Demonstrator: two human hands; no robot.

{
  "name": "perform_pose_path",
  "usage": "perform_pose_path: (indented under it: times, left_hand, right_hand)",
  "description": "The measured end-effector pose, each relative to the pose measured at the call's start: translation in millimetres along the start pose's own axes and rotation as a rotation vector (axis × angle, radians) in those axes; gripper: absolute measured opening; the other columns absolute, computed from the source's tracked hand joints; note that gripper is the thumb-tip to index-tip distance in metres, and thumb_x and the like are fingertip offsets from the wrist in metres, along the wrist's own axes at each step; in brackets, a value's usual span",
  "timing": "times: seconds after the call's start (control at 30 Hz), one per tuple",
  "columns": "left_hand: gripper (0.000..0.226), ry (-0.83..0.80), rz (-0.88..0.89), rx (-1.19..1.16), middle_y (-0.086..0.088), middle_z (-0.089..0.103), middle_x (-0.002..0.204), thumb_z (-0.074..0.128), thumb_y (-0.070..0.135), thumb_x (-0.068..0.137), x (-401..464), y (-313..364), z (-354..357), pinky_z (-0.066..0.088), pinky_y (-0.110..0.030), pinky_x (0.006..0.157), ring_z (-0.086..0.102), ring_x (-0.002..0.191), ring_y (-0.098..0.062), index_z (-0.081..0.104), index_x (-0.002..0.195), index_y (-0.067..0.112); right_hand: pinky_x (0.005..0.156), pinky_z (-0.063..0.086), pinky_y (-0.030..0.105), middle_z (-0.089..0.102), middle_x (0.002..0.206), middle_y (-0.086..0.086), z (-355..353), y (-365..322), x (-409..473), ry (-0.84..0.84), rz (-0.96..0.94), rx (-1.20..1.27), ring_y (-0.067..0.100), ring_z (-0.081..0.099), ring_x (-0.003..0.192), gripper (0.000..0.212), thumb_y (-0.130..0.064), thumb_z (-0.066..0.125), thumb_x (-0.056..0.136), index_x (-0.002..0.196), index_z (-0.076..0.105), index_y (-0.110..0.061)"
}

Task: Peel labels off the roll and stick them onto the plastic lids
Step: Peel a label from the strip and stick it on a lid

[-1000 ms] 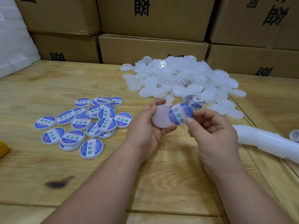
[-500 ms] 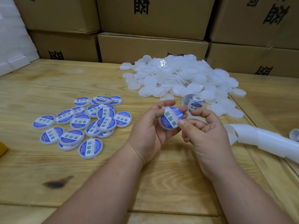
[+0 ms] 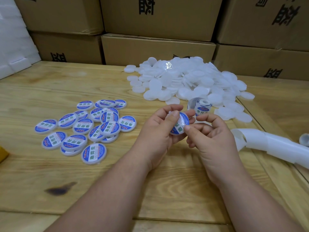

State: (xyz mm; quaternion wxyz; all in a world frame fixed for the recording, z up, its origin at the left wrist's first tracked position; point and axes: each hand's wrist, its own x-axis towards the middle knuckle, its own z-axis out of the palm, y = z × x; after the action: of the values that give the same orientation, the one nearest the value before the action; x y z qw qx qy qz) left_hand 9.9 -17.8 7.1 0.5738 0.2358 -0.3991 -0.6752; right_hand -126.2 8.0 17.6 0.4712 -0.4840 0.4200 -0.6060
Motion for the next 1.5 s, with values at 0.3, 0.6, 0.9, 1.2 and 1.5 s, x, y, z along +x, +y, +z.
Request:
perform_pose_path:
  times: [0.3,0.6,0.9,1.2,1.5]
  left_hand:
    - [0.023,0.024,0.036,0.126,-0.007,0.074,0.120,0.059,0.013,0.091,2,-4,-1,0.059,-0.038,0.088,0.069,0.117,-0.023,0.059,0.114,0.020]
    - [0.038,0.090,0.065,0.307,0.000,0.077,0.112,0.055,-0.007,0.086,3,-4,-6,0.060,-0.033,0.088,0.072,0.107,-0.011,0.057,0.111,0.021]
    - [0.037,0.197,0.116,0.321,-0.004,0.078,0.104,0.076,0.002,0.085,3,2,-15,0.061,-0.033,0.078,0.075,0.103,-0.021,0.055,0.109,0.021]
    - [0.024,0.287,0.190,0.710,0.014,0.076,0.099,0.040,0.035,0.110,0,28,-36,0.057,-0.020,0.078,0.071,0.094,-0.002,0.062,0.108,0.028]
    - [0.018,0.681,0.277,1.050,0.027,0.070,0.083,0.078,0.039,0.085,-7,75,-83,0.045,-0.012,0.052,0.064,0.073,0.009,0.070,0.100,0.042]
  right_hand:
    - [0.059,0.051,0.018,0.073,0.070,0.000,0,2,1,0.022,0.019,-0.041,0.008,0.061,0.057,0.029,-0.005,0.077,0.087,0.104,0.056,-0.016]
    - [0.048,0.052,0.022,0.080,0.084,0.004,1,3,0,0.112,0.098,-0.097,0.023,0.074,0.061,0.010,-0.013,0.061,0.099,0.105,0.058,-0.019]
    - [0.048,0.051,0.022,0.079,0.078,0.007,-3,0,-2,0.177,0.046,-0.122,0.022,0.071,0.056,0.011,-0.008,0.055,0.098,0.097,0.059,-0.018]
    - [0.045,0.048,0.021,0.075,0.069,0.009,-6,1,-2,0.141,0.043,-0.154,0.018,0.066,0.049,0.015,-0.006,0.055,0.097,0.092,0.062,-0.019]
    - [0.043,0.045,0.018,0.070,0.061,0.007,-5,-2,-5,0.128,0.027,-0.159,0.015,0.058,0.044,0.016,-0.005,0.057,0.096,0.090,0.063,-0.018]
